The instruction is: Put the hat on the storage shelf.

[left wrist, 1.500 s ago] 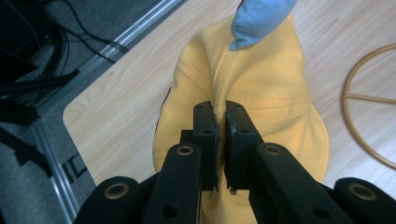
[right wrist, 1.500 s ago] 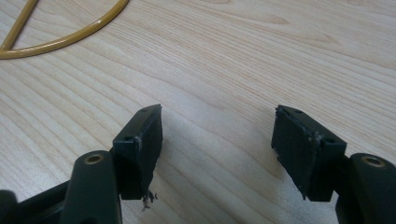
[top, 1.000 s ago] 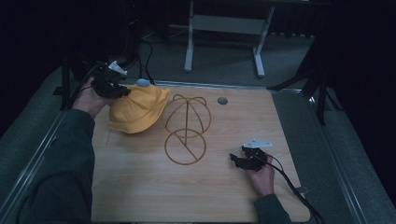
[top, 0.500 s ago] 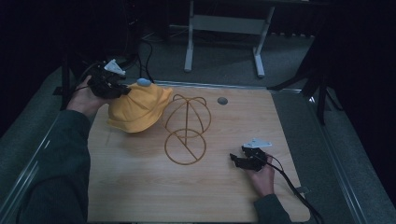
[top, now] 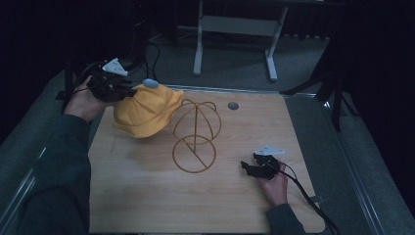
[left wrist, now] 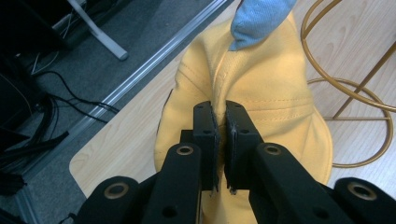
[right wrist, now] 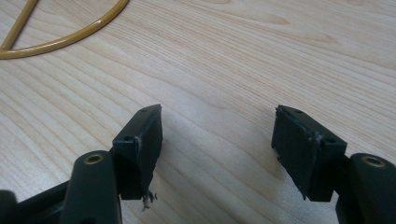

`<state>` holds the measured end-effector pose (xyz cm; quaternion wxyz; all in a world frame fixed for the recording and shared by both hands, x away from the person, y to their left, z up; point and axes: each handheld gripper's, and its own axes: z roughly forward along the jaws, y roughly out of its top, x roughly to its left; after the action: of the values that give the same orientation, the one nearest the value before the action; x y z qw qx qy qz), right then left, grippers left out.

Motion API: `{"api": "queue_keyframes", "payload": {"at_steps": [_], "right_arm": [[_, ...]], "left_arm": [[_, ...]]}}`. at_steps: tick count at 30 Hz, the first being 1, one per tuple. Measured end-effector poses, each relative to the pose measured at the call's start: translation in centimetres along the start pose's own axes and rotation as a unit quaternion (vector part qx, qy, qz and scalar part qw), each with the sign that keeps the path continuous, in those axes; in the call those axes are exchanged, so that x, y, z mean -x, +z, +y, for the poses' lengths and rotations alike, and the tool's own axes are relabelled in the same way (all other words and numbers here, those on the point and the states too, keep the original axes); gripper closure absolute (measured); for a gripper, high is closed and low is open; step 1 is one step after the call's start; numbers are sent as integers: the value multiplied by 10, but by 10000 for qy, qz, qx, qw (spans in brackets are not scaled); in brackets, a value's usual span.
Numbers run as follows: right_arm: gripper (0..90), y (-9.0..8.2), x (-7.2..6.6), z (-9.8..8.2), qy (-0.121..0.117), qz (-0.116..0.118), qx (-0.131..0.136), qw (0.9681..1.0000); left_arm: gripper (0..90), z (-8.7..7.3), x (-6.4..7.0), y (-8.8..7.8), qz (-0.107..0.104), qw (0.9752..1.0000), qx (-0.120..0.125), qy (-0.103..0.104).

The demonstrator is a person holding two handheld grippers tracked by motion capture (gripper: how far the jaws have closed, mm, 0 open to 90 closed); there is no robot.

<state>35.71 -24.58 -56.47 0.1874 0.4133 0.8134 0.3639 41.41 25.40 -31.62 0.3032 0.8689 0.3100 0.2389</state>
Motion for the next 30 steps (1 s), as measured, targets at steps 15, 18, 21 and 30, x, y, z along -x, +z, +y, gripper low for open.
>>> {"api": "queue_keyframes", "payload": {"at_steps": [15, 18, 21, 30], "right_arm": [[335, 0, 0, 0, 2, 0, 0, 10000], [335, 0, 0, 0, 0, 0, 0, 10000], [335, 0, 0, 0, 0, 1, 0, 10000], [335, 0, 0, 0, 2, 0, 1, 10000]], "left_arm": [[850, -8, -6, -15, -218, 9990, 378, -56], [850, -9, -6, -17, -243, 9989, 407, -58], [850, -11, -7, -21, -259, 9985, 474, -59], [849, -14, -5, -27, -303, 9980, 560, 2]]}}
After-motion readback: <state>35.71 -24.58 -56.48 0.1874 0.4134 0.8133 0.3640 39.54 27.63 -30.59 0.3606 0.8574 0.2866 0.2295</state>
